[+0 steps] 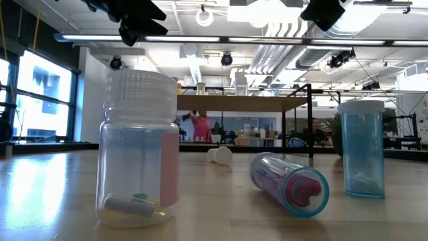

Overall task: Pick and place medicine bottles onto shelf by color
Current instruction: Put the right blue pill bottle on the shelf aligned with the other blue pill bottle

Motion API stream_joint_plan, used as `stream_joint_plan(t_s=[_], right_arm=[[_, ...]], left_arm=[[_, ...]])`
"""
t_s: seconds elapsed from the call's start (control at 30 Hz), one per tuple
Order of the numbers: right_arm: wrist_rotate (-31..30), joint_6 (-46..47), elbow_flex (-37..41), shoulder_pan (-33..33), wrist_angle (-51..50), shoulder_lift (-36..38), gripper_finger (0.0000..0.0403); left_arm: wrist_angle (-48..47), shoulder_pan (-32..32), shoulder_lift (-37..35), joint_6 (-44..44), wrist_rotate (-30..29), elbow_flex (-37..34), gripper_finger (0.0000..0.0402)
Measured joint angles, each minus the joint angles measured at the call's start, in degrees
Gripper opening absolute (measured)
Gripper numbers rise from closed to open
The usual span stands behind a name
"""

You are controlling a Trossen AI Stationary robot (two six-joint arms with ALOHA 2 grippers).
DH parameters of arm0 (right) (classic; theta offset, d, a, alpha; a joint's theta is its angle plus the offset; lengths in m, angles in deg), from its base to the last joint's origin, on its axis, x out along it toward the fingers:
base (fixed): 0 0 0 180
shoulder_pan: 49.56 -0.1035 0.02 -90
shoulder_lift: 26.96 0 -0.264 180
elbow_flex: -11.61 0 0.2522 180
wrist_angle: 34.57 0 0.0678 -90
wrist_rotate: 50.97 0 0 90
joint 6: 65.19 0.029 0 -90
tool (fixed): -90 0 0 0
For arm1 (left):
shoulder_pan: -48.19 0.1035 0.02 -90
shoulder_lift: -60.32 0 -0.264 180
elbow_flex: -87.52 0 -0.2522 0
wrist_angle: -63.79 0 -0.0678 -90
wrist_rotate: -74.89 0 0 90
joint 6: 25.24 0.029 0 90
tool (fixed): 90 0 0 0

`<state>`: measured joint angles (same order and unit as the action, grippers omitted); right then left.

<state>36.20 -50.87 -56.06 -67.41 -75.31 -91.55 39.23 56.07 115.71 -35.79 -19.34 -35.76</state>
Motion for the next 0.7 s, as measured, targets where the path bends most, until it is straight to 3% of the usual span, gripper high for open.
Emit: stream_joint_plan(t_s=[0.7], right_arm=[[-0.4,0.2,0.0,-11.2,11.2,-20.8,0.0204]], left_arm=[[-0.1,-2.3,0.0,0.2,-7.2,0.0,0.0179]])
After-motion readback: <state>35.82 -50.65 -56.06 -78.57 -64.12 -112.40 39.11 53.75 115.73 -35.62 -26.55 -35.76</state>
